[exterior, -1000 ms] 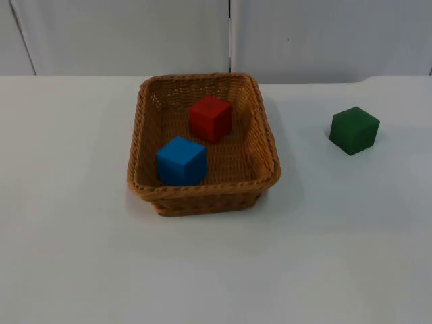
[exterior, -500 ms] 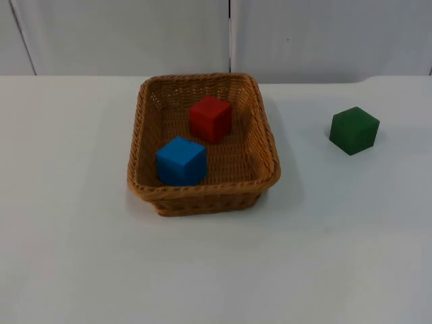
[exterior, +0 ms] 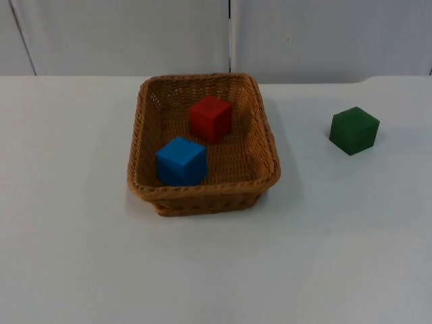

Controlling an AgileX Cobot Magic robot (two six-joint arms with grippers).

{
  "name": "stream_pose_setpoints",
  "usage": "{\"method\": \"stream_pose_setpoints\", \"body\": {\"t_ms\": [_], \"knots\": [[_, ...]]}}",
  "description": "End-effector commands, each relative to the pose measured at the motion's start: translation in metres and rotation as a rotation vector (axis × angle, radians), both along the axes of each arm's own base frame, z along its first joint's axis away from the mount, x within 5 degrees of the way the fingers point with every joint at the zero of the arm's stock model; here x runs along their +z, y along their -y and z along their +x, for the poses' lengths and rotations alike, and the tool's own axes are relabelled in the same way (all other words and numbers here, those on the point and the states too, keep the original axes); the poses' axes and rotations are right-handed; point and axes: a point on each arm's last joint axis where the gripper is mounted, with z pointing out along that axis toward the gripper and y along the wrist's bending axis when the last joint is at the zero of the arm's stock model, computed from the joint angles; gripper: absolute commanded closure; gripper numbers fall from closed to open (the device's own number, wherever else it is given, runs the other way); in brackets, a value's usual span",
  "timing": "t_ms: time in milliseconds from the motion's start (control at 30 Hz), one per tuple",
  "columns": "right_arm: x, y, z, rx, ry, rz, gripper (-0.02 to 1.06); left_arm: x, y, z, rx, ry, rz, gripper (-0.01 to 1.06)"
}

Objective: Pick up one cube with each hand and place exactly two cubes into the same basket, leaving the remaining cube outside.

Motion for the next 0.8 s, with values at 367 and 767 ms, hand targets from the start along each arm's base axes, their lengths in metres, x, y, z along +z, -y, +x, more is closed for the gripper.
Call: {"method": "stream_pose_setpoints", "body": {"t_ms": [367, 767], "knots": [[-0.016, -0.001, 0.006, -0.018, -0.056, -0.04, 0.31, -0.038, -0.013, -0.013, 0.105, -0.051, -0.034, 0.28], [-0.016, 0.0, 0.006, -0.028, -0.049, -0.052, 0.31, -0.075, -0.023, -0.014, 0.228, -0.129, -0.014, 0.28]]}}
